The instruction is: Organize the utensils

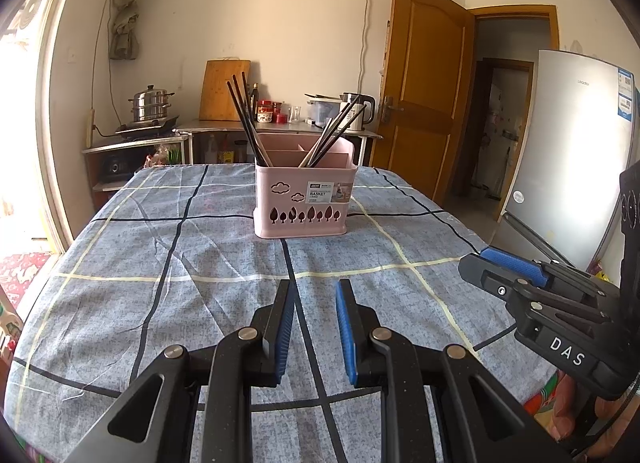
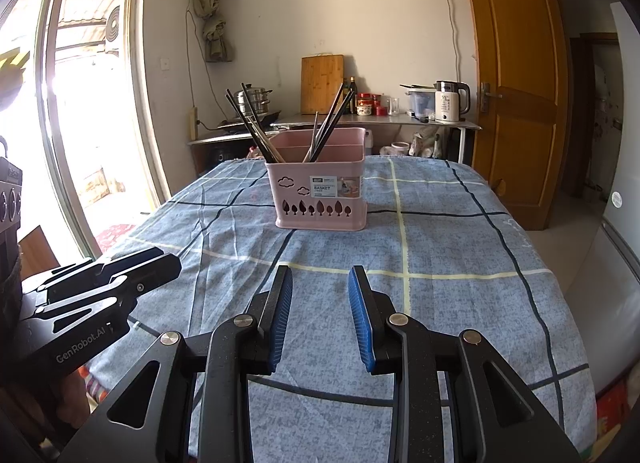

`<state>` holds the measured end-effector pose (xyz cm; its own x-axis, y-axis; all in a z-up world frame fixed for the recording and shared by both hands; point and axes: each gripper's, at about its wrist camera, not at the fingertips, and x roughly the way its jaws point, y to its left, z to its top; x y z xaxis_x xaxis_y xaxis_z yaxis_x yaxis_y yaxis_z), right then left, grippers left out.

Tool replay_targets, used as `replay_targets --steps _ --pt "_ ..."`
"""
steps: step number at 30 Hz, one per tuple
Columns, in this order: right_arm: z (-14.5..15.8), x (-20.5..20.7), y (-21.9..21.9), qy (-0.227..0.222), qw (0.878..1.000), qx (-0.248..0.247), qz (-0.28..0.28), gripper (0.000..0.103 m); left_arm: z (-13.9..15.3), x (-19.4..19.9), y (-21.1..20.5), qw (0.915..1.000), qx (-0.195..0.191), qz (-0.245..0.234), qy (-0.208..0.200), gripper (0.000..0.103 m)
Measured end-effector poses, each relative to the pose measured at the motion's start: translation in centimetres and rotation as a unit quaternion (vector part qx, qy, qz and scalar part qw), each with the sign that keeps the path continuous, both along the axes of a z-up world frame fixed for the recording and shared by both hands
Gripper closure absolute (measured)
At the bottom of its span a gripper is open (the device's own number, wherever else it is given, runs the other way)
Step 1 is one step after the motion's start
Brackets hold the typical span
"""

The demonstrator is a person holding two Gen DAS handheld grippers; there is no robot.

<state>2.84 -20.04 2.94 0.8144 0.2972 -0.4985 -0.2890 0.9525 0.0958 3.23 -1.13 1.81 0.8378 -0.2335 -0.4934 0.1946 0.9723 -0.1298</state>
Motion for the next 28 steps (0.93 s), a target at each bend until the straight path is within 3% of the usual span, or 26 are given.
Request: replay_targets --steps 28 --pt "0.03 -0.23 -0.02 -0.002 1.0 -0.001 0.002 0.073 -0.41 -0.23 0.19 0.9999 0.008 0.011 0.002 0.082"
